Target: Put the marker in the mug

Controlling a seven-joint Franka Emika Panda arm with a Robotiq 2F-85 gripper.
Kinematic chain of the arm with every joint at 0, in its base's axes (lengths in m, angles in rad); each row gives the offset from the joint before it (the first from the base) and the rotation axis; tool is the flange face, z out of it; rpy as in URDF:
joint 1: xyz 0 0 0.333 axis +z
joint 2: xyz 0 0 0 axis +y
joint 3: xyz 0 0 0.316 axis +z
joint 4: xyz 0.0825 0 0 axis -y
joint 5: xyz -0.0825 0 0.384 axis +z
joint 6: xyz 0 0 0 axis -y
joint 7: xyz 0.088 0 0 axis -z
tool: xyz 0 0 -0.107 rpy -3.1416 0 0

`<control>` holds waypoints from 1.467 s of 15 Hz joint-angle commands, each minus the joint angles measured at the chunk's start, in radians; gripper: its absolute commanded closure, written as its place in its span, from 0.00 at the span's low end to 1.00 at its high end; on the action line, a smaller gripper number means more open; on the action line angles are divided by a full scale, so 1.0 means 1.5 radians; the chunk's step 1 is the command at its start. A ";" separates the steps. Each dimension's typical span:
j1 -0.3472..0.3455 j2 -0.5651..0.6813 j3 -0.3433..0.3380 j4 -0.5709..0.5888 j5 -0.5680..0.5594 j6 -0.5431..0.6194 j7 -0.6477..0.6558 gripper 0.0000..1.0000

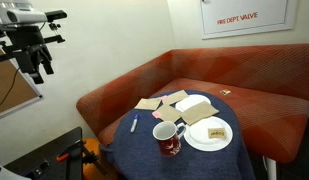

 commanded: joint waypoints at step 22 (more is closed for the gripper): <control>0.012 0.188 -0.031 0.007 -0.113 0.241 -0.281 0.00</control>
